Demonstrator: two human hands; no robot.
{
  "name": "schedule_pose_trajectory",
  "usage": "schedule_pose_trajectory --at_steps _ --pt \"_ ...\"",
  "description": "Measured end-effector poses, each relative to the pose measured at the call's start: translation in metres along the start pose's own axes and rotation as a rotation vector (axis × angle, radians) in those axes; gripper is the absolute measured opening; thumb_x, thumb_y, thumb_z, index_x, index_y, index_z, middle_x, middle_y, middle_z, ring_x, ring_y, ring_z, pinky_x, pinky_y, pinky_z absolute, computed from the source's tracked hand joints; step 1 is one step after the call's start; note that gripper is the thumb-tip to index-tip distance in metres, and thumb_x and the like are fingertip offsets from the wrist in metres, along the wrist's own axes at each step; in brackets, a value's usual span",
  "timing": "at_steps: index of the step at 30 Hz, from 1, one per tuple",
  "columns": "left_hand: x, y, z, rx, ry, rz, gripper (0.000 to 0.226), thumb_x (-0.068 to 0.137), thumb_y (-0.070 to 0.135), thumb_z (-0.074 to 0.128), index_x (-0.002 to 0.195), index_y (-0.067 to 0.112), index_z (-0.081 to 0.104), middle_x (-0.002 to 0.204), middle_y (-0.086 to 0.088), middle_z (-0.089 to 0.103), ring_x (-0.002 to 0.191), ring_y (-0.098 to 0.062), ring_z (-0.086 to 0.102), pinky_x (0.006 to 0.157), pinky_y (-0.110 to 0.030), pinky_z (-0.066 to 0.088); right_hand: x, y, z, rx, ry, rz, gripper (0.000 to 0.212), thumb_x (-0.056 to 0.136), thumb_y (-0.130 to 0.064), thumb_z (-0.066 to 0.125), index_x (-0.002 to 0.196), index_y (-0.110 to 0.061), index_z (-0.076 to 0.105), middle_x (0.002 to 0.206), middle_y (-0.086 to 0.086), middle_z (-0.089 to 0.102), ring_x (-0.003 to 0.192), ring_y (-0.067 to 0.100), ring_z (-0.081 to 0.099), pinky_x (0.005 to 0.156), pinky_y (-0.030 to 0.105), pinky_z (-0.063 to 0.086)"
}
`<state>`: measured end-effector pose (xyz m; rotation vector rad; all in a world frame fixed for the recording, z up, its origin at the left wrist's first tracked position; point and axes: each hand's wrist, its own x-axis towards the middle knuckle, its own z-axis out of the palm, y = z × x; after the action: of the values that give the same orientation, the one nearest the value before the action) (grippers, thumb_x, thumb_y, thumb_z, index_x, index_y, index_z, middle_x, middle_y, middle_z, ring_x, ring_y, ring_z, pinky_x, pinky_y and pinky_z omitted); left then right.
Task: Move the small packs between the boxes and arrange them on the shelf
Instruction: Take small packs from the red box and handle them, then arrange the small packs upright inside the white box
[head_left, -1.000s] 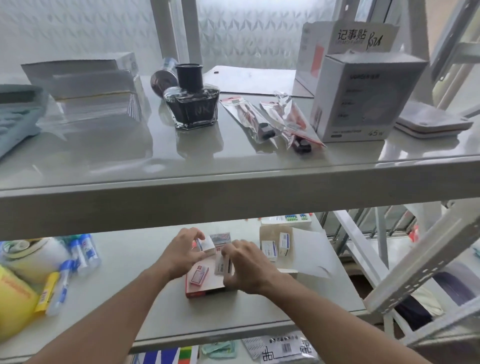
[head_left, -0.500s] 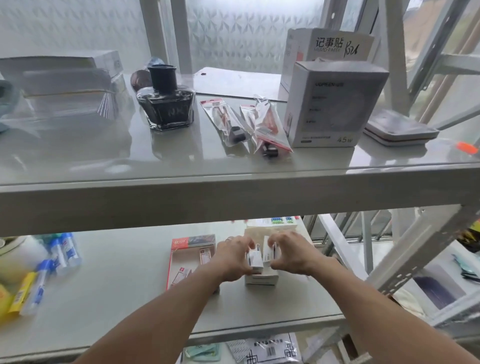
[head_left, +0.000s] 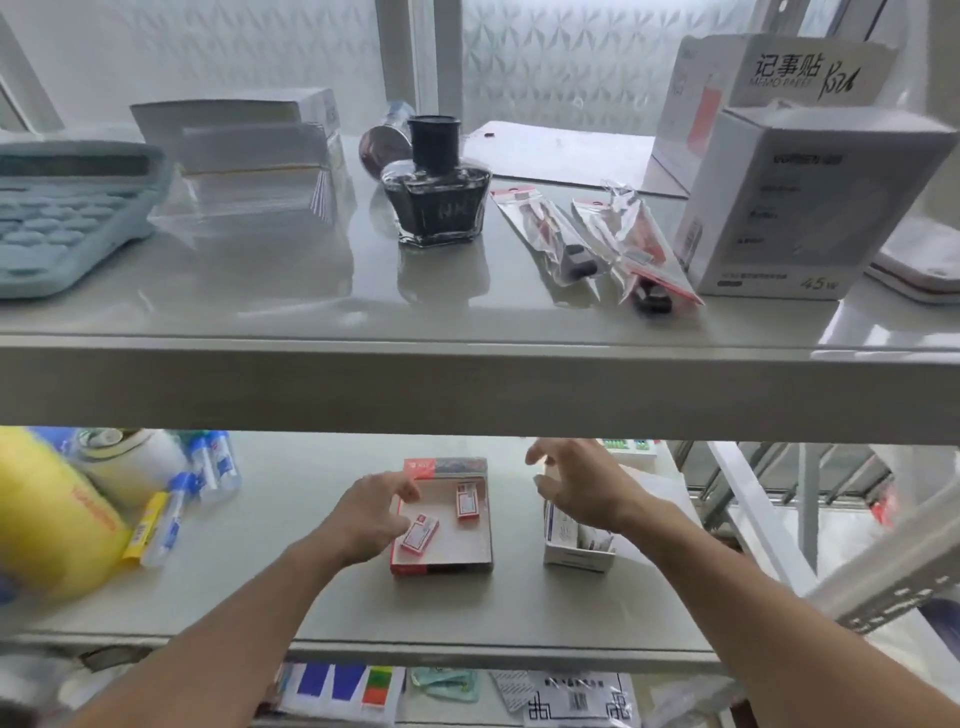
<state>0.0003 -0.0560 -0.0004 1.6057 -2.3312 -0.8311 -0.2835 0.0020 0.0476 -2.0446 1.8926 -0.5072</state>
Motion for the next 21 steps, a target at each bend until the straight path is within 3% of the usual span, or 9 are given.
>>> schedule_pose_trajectory --at_steps 4,9,15,21 --pt "-0.004 -0.013 0.003 0.111 -0.001 0.013 0.034 0.078 0.013 0.069 0.104 0.033 0.063 0.116 0.006 0.064 0.116 -0.017 0.052 0.098 -0.032 0.045 0.017 -0.029 0.039 -0.050 -0.077 -0.077 0.024 0.084 -0.016 0.063 0.107 -0.021 0.070 0.110 0.000 0.070 0.104 0.021 0.063 0.078 0.025 0.039" --pt "0.002 -0.012 0.010 0.235 -0.049 0.080 0.053 0.074 0.020 0.076 0.123 0.030 0.060 0.130 0.000 0.059 0.125 -0.019 0.048 0.103 -0.030 0.041 0.035 -0.048 0.075 -0.184 -0.165 -0.052 0.035 0.084 -0.011 0.062 0.119 -0.016 0.066 0.118 0.009 0.066 0.110 0.031 0.057 0.093 0.039 0.048" --pt "0.011 -0.018 0.017 0.340 -0.085 0.134 0.066 0.074 0.024 0.075 0.133 0.032 0.046 0.134 0.008 0.057 0.136 -0.017 0.037 0.112 -0.036 0.028 0.040 -0.049 0.101 -0.354 -0.148 -0.055 0.026 0.083 -0.019 0.061 0.108 -0.013 0.062 0.111 0.009 0.065 0.101 0.030 0.053 0.082 0.040 0.046" --pt "0.015 -0.026 0.024 0.373 -0.073 0.163 0.062 0.077 0.033 0.070 0.133 0.032 0.044 0.132 0.007 0.057 0.141 -0.017 0.029 0.114 -0.044 0.020 0.043 -0.050 0.109 -0.308 -0.147 -0.024 0.038 0.078 -0.030 0.069 0.112 -0.017 0.060 0.114 0.004 0.058 0.103 0.026 0.050 0.087 0.039 0.046"
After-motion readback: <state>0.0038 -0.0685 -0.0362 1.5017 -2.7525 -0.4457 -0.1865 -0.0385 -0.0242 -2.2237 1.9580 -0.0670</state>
